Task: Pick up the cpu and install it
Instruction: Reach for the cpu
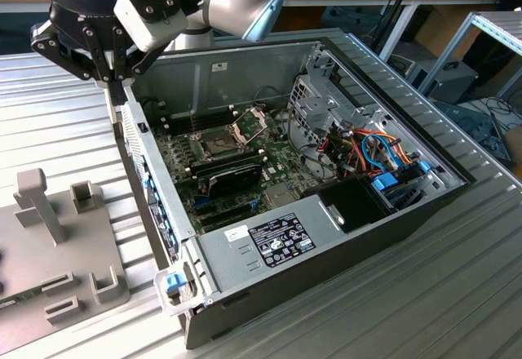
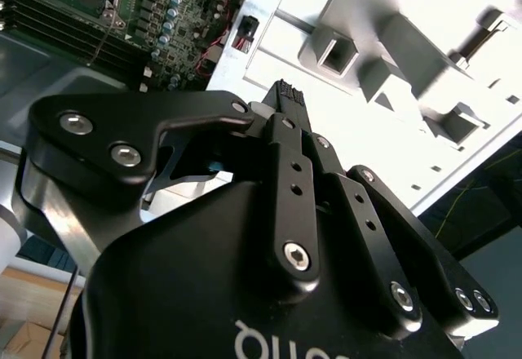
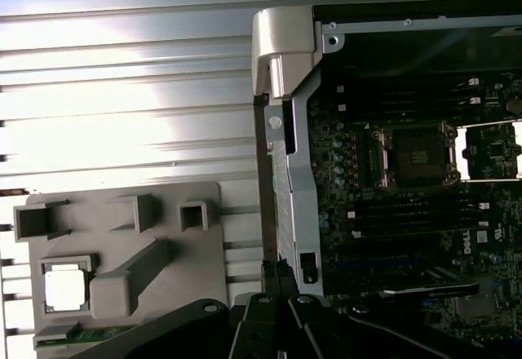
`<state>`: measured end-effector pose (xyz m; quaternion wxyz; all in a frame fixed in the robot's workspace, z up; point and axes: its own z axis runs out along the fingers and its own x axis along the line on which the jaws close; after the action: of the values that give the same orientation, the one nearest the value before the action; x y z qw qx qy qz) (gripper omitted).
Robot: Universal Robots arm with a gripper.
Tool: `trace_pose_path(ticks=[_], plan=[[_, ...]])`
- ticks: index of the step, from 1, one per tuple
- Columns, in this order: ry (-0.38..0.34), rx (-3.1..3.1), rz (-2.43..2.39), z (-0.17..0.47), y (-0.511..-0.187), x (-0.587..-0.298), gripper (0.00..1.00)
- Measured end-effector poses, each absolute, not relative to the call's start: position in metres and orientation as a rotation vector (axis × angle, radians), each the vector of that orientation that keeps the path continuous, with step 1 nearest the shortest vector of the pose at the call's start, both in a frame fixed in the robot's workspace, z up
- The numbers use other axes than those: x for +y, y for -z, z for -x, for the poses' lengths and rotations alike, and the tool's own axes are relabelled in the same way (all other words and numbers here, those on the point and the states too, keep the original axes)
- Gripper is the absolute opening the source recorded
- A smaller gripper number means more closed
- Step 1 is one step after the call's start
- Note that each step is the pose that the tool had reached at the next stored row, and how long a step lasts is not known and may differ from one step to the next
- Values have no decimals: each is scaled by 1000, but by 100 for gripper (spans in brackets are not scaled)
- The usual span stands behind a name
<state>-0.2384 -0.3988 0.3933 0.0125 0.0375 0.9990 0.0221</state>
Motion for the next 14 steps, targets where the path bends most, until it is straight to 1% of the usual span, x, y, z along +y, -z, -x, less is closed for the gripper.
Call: trace_pose_path(ticks=[14], plan=[[-69,3114,-117,243,-393,-399,11]])
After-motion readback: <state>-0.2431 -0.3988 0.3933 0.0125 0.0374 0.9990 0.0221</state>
